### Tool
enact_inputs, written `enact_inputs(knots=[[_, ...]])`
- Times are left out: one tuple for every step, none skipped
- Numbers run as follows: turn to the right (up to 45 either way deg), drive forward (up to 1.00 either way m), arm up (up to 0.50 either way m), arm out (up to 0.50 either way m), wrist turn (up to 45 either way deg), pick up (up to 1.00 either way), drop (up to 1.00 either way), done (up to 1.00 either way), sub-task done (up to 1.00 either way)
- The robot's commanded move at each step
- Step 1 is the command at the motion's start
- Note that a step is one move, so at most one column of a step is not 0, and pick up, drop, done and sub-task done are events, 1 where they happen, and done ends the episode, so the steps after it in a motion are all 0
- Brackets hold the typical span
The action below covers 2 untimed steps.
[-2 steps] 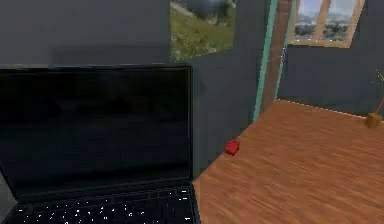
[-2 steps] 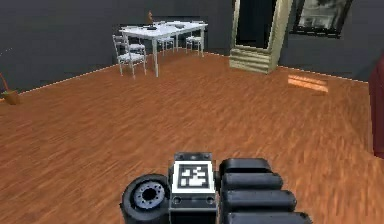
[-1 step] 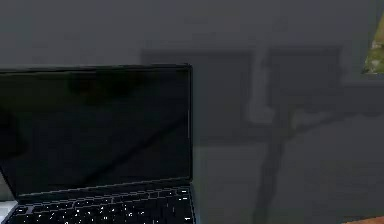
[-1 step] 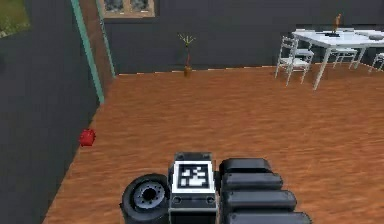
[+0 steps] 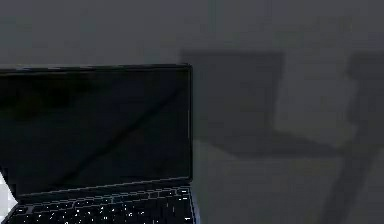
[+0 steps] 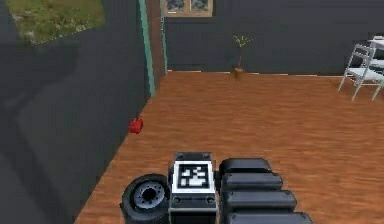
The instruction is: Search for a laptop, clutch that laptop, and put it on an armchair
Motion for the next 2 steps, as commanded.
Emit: enact_inputs(knots=[[45.0, 0.00, 0.00, 0.00, 0.0, 0.00, 0.00, 0.00, 0.00], [45.0, 0.00, 0.00, 0.00, 0.0, 0.00, 0.00, 0.00, 0.00]])
